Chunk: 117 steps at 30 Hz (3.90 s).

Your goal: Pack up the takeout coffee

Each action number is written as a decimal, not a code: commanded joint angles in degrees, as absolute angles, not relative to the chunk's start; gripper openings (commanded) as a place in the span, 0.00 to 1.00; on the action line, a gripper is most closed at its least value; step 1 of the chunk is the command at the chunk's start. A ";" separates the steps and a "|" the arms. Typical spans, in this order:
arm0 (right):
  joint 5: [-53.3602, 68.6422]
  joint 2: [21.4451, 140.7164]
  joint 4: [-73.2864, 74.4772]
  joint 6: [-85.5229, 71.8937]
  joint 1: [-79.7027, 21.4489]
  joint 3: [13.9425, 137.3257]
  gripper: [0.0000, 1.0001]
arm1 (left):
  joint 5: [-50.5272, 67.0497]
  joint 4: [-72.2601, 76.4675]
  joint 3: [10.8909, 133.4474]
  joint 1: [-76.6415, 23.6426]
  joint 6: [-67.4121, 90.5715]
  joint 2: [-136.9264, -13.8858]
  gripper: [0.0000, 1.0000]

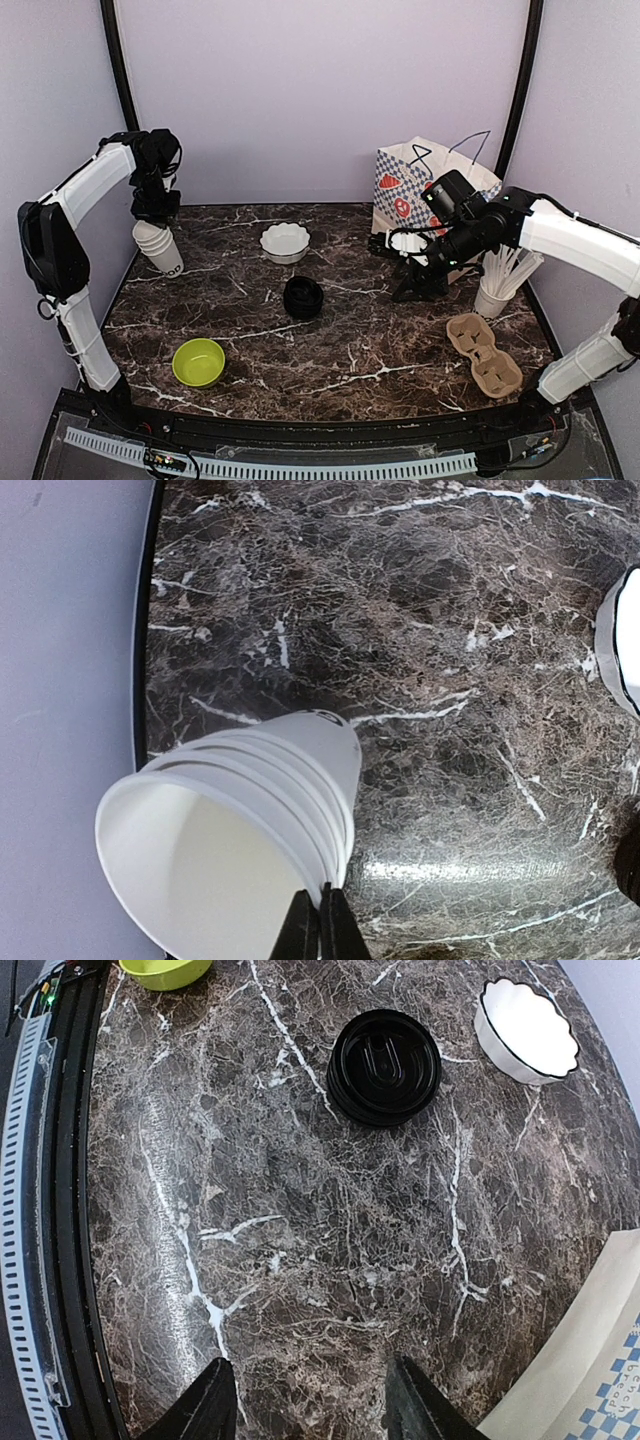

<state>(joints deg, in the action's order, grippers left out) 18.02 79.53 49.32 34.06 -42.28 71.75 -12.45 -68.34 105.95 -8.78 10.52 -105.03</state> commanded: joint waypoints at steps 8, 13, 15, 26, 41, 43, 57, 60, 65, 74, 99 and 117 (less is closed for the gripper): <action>19.07 81.18 48.96 34.72 -42.90 73.50 0.51 | -3.44 -67.66 105.16 -13.91 13.45 -101.20 0.00; 19.43 81.19 49.44 34.72 -42.98 74.11 0.51 | -17.94 -72.39 108.05 -14.44 15.79 -102.92 0.00; 19.40 81.45 49.46 34.64 -42.98 74.05 0.51 | -21.78 -79.45 113.58 -15.78 17.32 -106.17 0.00; 19.43 83.13 50.15 34.71 -43.33 76.11 0.51 | -25.52 -79.53 114.96 -16.84 15.98 -111.08 0.00; 18.29 83.18 49.96 34.89 -43.33 76.29 0.51 | -34.60 -82.14 123.08 -18.50 18.77 -106.41 0.00; 18.62 83.22 50.37 34.78 -43.33 76.96 0.52 | -35.68 -82.33 124.93 -18.76 19.02 -104.99 0.00; 19.51 82.08 48.16 28.06 -37.66 80.14 0.60 | -12.85 -68.86 117.52 -40.74 6.56 -95.78 0.00; 16.65 80.58 44.69 26.83 -36.14 78.01 0.62 | -6.44 -67.74 112.97 -44.26 6.68 -94.06 0.00; 16.52 78.84 43.80 26.15 -33.08 78.14 0.63 | -4.11 -66.05 105.94 -54.59 3.48 -92.26 0.00; 15.34 76.18 43.47 24.01 -29.75 79.18 0.63 | -8.02 -58.76 95.28 -70.54 -2.31 -95.70 0.00; 19.03 76.54 43.19 25.36 -29.40 76.23 0.63 | -9.62 -55.23 99.06 -73.91 -8.83 -110.19 0.29; 21.69 77.96 43.75 27.07 -29.44 76.98 0.62 | -12.13 -57.21 103.72 -46.69 19.45 -110.74 0.50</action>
